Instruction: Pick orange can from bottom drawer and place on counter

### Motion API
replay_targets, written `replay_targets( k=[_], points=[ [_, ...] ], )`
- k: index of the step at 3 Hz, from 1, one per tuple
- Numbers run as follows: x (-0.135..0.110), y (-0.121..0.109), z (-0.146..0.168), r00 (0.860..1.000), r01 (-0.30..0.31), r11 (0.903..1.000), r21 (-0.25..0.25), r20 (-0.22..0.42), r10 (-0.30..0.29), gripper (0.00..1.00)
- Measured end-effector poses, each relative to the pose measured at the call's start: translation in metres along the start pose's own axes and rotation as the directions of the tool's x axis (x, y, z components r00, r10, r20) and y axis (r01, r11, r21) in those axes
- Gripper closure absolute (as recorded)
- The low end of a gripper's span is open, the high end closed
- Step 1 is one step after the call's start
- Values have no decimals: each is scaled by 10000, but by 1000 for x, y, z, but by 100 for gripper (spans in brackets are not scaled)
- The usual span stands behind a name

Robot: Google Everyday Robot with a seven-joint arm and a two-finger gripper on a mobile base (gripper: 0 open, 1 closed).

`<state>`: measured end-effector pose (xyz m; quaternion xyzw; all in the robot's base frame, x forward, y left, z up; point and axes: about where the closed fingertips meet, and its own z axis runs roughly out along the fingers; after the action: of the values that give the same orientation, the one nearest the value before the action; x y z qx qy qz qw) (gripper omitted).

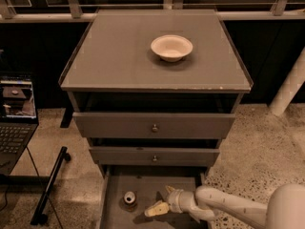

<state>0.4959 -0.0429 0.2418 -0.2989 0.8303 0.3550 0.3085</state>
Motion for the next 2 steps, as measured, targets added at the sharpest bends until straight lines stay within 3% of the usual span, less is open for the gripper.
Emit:
replay_targets(
  k=[2],
  points=[
    [-16,5,63,9982,598,9948,-825,132,-589,0]
  ],
)
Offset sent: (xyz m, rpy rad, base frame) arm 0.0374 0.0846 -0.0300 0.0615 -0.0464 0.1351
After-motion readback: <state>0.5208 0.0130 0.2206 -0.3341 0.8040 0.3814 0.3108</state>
